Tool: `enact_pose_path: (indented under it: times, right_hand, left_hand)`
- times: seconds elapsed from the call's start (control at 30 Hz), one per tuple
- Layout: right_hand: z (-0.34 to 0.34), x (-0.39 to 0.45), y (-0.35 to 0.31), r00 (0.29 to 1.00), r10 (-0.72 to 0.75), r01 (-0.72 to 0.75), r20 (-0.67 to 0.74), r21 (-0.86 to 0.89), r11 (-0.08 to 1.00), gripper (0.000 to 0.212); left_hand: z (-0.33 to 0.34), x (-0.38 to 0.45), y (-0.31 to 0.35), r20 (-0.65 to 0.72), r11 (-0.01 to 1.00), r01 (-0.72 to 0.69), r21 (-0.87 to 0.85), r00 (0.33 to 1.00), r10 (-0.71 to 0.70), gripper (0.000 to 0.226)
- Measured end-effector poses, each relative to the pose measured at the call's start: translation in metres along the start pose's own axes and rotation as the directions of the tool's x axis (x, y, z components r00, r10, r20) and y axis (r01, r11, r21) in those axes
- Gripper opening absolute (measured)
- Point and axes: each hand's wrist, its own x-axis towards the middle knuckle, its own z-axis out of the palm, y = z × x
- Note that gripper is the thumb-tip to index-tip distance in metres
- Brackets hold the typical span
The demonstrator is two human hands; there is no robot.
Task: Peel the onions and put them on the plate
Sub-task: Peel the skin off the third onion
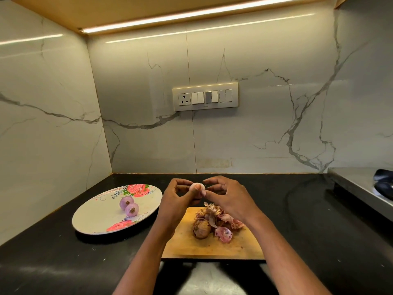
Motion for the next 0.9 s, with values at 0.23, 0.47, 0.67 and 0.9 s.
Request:
enact_pose_path:
  times: [0.23, 0.47, 0.67, 0.9]
  right_hand:
    - [0.002, -0.002, -0.001, 0.998, -0.048, 0.050, -0.040, 0.043, 0.998, 0.028]
    - [0.001, 0.001, 0.005, 0.994, -0.013, 0.018, -0.109, 0.049, 0.999, 0.021]
    - [0.000, 0.001, 0.002, 1.000, 0.013, -0.015, 0.013, 0.238, 0.971, 0.023]
    - [-0.008, 0.000, 0.004, 1.000, 0.027, -0.026, 0.000, 0.254, 0.967, 0.026]
  left_hand:
    - [-0.002, -0.001, 0.002, 0.072, 0.999, -0.029, 0.036, 0.997, 0.026, 0.031]
    - [0.002, -0.004, 0.003, 0.160, 0.994, -0.088, 0.061, 0.984, 0.077, 0.027]
    - [0.000, -0.002, 0.003, 0.088, 0.995, -0.081, 0.059, 0.993, 0.076, 0.023]
    - [-0.001, -0.002, 0.005, 0.101, 1.000, -0.029, -0.002, 0.994, 0.029, 0.021]
